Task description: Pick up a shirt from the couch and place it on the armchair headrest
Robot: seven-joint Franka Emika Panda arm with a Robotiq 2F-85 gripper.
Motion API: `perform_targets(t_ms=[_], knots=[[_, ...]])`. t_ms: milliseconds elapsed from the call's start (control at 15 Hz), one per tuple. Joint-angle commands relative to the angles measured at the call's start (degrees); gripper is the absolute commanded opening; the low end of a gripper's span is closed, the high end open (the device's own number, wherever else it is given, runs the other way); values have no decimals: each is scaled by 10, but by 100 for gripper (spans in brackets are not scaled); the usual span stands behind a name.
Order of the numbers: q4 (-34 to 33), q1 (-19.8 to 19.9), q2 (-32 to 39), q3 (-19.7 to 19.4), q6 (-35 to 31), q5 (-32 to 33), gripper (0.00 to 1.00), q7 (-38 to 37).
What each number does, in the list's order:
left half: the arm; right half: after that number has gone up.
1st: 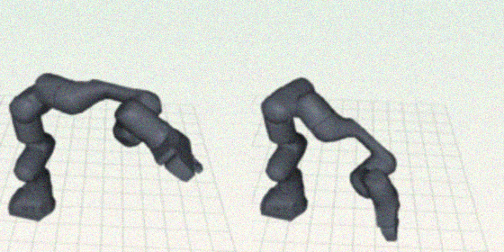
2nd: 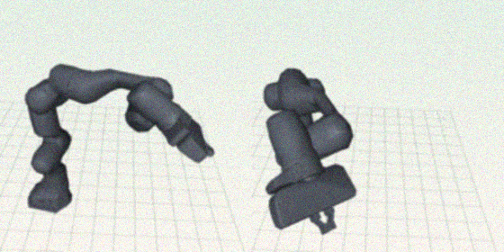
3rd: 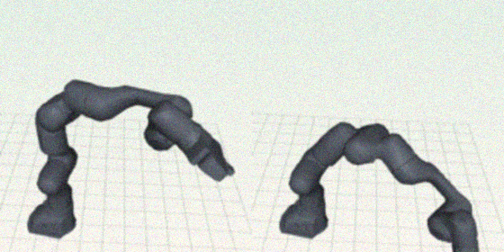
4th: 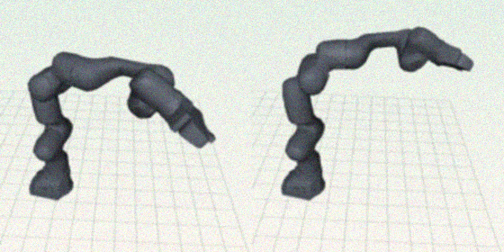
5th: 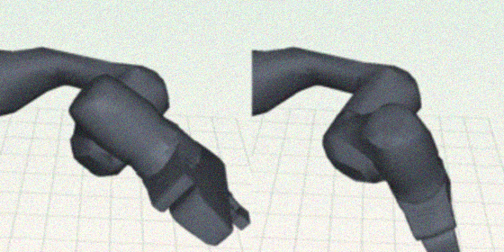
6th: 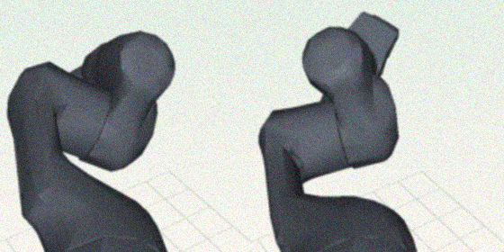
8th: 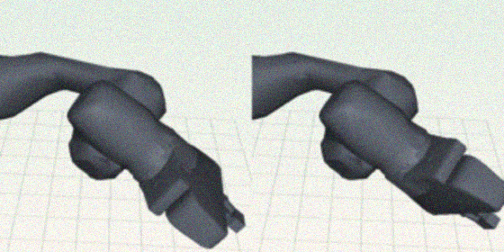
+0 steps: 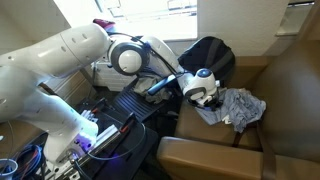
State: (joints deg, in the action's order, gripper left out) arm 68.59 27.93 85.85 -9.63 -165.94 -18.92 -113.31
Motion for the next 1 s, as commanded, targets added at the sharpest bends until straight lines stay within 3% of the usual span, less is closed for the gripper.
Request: perform_targets(t_ms=[0,267,400,533,933], knots=[[9,-3,0,-1,-7,-19,0,11],[7,-12,-5,-17,-2,-10,0,-21],[30,-16,-40,-28,-15,-32,0,-65],[96,-14,-102,-27,-85,-49,0,-72],[208,-27,-217,-28,-298,-111,0,-88]])
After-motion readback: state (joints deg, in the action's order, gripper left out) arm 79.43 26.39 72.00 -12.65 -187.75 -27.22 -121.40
